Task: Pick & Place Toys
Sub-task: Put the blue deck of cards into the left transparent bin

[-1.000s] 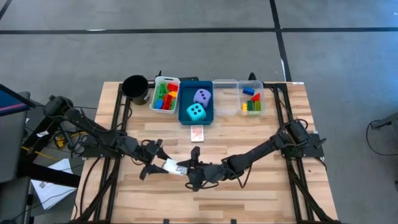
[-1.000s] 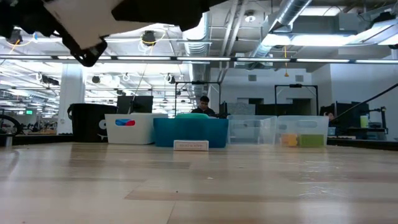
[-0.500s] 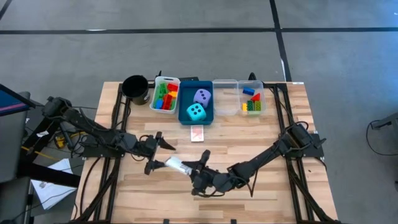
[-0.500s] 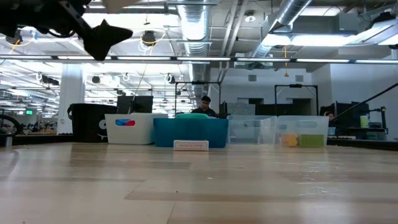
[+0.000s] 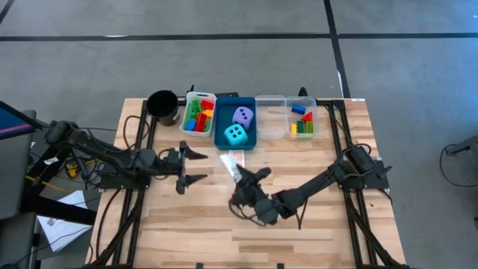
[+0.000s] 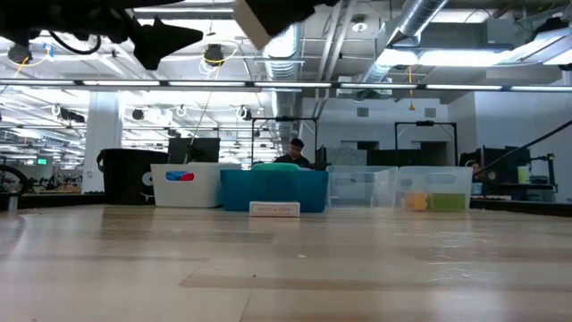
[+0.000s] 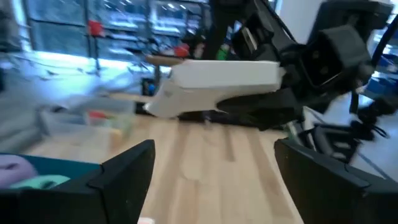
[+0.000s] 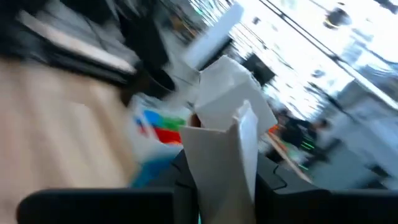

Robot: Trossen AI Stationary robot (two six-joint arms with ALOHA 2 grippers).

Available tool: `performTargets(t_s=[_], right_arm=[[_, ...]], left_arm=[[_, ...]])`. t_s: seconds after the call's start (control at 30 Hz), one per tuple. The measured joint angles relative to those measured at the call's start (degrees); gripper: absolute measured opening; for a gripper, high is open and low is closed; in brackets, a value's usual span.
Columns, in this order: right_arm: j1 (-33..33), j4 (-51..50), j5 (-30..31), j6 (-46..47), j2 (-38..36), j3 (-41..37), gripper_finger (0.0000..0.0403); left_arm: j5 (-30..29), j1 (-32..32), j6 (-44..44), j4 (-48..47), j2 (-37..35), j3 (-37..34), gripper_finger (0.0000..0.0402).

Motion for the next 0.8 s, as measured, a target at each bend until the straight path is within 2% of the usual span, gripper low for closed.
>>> performTargets(t_s=[0.17,0.37,0.5,0.63,0.7,0.8], right_arm=[[-4.3,-0.7,5.0,-6.7,-2.8,-0.6,0.0064],[-11.0,-6.0,4.4,-7.0,-8.4,-2.4,0.0064],[-15.7,-14.7,3.5,-5.5,-11.9,-3.4,0.0064],[-20.4,-29.0,0.8,2.8,-14.8,-4.9,0.0064],[-22.8,-38.9,-2.2,10.6,-16.0,-5.8,0.0064],[-26.7,-53.5,-10.0,26.3,-16.6,-6.3,0.0064]], left_arm=[[-2.4,2.0,0.3,0.2,-3.5,0.0,0.0324],[-2.7,2.5,0.3,-1.2,-4.4,0.0,0.0325],[-2.7,2.5,0.3,-3.2,-4.4,0.0,0.0322],[-2.7,2.5,0.3,-3.7,-4.4,0.0,0.032],[-2.6,2.5,0.3,-3.7,-4.4,0.0,0.032],[-2.6,2.5,0.3,-3.7,-4.4,0.0,0.032]])
